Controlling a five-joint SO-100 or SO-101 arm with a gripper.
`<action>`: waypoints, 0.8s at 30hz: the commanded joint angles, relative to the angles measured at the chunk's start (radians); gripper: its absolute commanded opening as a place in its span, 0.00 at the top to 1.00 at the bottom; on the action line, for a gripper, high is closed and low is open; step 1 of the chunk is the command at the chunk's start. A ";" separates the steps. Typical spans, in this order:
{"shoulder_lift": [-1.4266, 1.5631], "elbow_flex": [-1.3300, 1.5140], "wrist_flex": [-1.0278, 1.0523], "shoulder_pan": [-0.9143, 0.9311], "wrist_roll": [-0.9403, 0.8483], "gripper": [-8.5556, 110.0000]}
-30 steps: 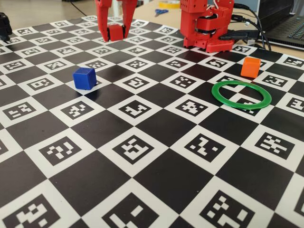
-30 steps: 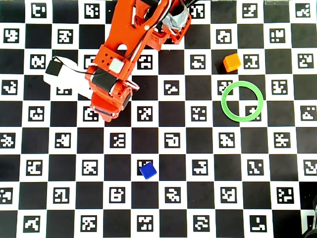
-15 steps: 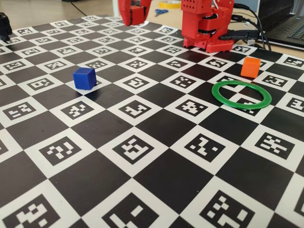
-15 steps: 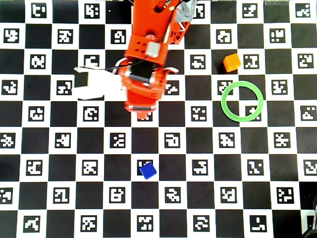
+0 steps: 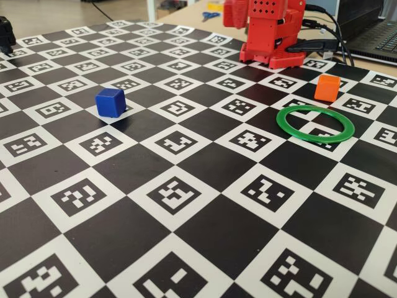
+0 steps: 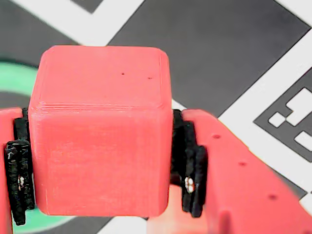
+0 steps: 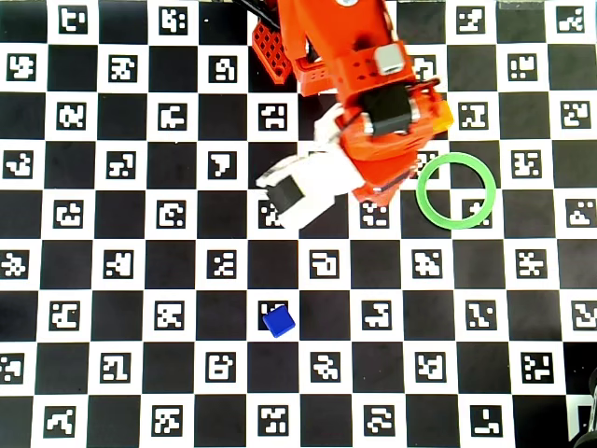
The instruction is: Grab the red cube then put it in the green circle then put the blue cube on top and finally the orange cube on top
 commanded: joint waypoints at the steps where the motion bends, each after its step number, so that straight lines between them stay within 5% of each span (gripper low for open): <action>1: -0.035 -0.149 0.009 -0.094 -0.002 0.88; 24: -0.330 -0.255 -0.067 -0.339 0.307 0.90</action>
